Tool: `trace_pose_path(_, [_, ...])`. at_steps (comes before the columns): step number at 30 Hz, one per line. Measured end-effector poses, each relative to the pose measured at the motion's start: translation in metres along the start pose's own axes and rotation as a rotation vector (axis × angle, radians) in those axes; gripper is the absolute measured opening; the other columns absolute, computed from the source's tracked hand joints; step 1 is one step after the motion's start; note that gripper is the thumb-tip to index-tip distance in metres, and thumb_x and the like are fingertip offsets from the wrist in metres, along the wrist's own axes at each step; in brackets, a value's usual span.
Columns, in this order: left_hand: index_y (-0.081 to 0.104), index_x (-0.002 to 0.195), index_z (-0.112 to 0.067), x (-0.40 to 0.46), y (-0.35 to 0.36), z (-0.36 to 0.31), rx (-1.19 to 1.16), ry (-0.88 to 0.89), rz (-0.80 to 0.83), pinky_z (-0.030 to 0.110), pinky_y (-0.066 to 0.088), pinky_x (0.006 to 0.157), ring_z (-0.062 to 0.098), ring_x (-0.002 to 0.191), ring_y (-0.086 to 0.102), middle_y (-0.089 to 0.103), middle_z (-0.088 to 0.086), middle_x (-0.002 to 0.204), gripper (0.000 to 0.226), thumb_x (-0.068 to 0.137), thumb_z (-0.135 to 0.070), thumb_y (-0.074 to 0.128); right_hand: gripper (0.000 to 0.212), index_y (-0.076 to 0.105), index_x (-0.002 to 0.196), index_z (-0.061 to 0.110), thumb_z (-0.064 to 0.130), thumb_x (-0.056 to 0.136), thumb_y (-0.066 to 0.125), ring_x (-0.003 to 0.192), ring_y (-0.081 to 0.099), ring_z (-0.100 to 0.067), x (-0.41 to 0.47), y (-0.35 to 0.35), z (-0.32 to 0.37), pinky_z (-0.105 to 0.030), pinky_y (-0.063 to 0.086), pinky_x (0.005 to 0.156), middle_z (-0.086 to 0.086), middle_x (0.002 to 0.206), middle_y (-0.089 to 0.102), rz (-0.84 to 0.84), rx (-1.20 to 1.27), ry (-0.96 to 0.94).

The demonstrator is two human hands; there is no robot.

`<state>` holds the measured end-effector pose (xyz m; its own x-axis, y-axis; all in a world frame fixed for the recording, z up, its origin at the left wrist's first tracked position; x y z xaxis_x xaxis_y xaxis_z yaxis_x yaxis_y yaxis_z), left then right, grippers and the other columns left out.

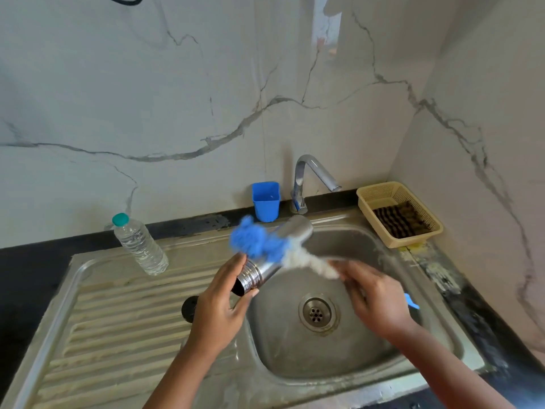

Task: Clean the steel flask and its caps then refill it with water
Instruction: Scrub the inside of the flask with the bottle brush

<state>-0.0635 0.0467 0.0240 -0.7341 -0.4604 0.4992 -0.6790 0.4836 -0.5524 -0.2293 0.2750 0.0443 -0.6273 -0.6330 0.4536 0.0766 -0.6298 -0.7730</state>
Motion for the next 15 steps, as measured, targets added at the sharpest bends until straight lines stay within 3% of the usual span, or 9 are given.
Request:
trace_pose_path(3, [0.051, 0.139, -0.01, -0.001, -0.001, -0.009, 0.113, 0.098, 0.011, 0.017, 0.041, 0.107, 0.013, 0.129, 0.053, 0.056, 0.006, 0.141, 0.062, 0.082, -0.019, 0.074, 0.042, 0.062, 0.116, 0.037, 0.01, 0.084, 0.061, 0.08, 0.069, -0.01, 0.005, -0.003, 0.005, -0.029, 0.054, 0.052, 0.017, 0.102, 0.069, 0.022, -0.061, -0.022])
trace_pose_path(7, [0.056, 0.136, -0.004, -0.005, -0.003, -0.026, 0.345, 0.324, 0.051, 0.024, 0.045, 0.104, 0.013, 0.129, 0.055, 0.05, 0.007, 0.147, 0.046, 0.094, -0.023, 0.056, 0.031, 0.065, 0.115, 0.035, 0.016, 0.092, 0.058, 0.067, 0.066, -0.024, 0.031, -0.015, -0.031, -0.029, 0.046, 0.049, 0.006, 0.091, 0.072, 0.003, -0.286, 0.27])
trace_pose_path(12, [0.023, 0.154, -0.002, -0.015, 0.017, -0.018, 0.691, 0.538, 0.255, 0.036, 0.044, 0.11, 0.025, 0.138, 0.046, 0.034, 0.014, 0.157, 0.072, 0.09, -0.006, 0.058, 0.027, 0.065, 0.115, 0.038, 0.026, 0.092, 0.056, 0.086, 0.069, -0.011, 0.042, -0.02, 0.014, -0.027, 0.049, 0.058, 0.02, 0.104, 0.071, 0.219, -0.069, -0.066])
trace_pose_path(15, [0.039, 0.147, -0.001, -0.01, 0.011, -0.024, 0.643, 0.519, 0.229, 0.036, 0.038, 0.114, 0.026, 0.136, 0.049, 0.038, 0.015, 0.155, 0.072, 0.081, 0.003, 0.066, 0.031, 0.065, 0.121, 0.036, 0.02, 0.095, 0.055, 0.094, 0.069, -0.019, 0.056, -0.025, -0.004, -0.027, 0.044, 0.064, 0.012, 0.111, 0.071, 0.217, -0.134, 0.03])
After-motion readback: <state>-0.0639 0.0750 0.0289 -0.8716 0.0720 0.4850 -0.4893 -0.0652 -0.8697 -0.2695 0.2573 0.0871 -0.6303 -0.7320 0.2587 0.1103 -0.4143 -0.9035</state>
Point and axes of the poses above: each hand's wrist, its own x-axis towards the middle knuckle, its own y-axis out of the palm, z = x × y, the point moved 7 cm from there along x, towards the middle knuckle
